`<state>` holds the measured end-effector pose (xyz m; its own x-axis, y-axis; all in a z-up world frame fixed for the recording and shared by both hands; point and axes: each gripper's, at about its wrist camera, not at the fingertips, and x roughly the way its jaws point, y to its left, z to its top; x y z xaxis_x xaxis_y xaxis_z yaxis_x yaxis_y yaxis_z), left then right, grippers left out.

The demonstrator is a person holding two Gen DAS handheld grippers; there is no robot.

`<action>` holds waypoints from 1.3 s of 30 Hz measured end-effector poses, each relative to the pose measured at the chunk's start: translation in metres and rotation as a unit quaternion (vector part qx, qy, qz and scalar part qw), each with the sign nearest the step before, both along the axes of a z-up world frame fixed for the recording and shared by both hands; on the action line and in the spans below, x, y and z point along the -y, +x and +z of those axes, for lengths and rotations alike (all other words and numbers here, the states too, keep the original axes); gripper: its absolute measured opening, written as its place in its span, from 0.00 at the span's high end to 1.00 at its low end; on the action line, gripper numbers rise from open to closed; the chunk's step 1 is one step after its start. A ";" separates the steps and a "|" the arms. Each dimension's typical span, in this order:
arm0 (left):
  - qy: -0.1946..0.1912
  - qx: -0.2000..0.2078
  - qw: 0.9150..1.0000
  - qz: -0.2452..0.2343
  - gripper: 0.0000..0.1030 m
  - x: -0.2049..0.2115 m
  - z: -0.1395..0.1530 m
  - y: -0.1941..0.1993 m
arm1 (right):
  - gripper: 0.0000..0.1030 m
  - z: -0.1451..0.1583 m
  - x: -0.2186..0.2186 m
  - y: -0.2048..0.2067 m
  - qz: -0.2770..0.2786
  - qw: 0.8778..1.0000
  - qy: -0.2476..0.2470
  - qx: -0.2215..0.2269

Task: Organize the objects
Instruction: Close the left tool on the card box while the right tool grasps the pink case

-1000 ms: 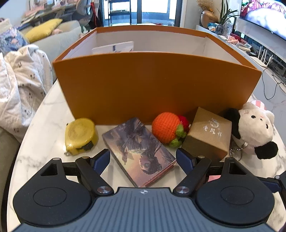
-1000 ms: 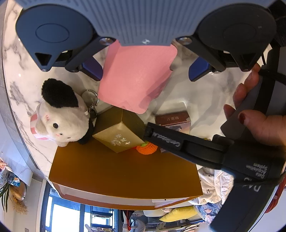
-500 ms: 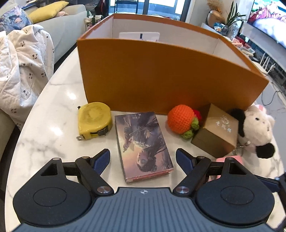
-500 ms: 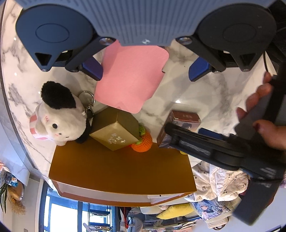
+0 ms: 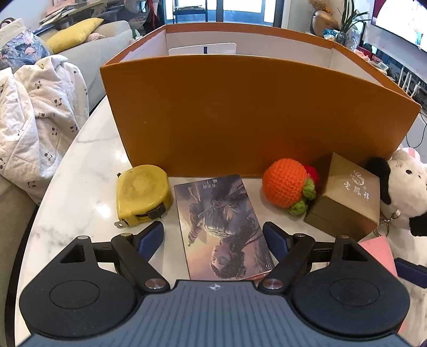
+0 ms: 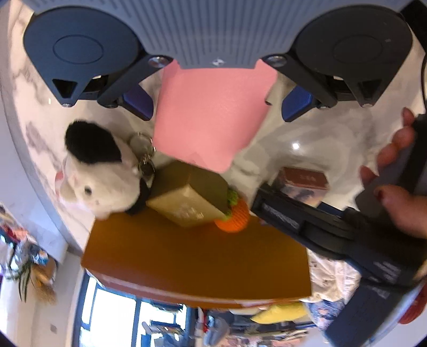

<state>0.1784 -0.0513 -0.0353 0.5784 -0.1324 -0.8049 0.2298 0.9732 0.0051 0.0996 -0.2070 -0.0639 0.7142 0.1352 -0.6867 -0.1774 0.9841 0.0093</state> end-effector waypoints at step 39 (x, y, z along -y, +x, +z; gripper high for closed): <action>-0.065 0.041 0.997 -0.027 0.34 -0.016 0.070 -0.036 | 0.18 0.055 0.022 -0.028 0.005 0.997 0.065 0.048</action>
<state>0.1426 -0.0350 0.0350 0.6308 -0.2648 -0.7294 0.2861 0.9531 -0.0986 0.0713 -0.2289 -0.0093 0.7742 0.2268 -0.5909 -0.1943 0.9737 0.1191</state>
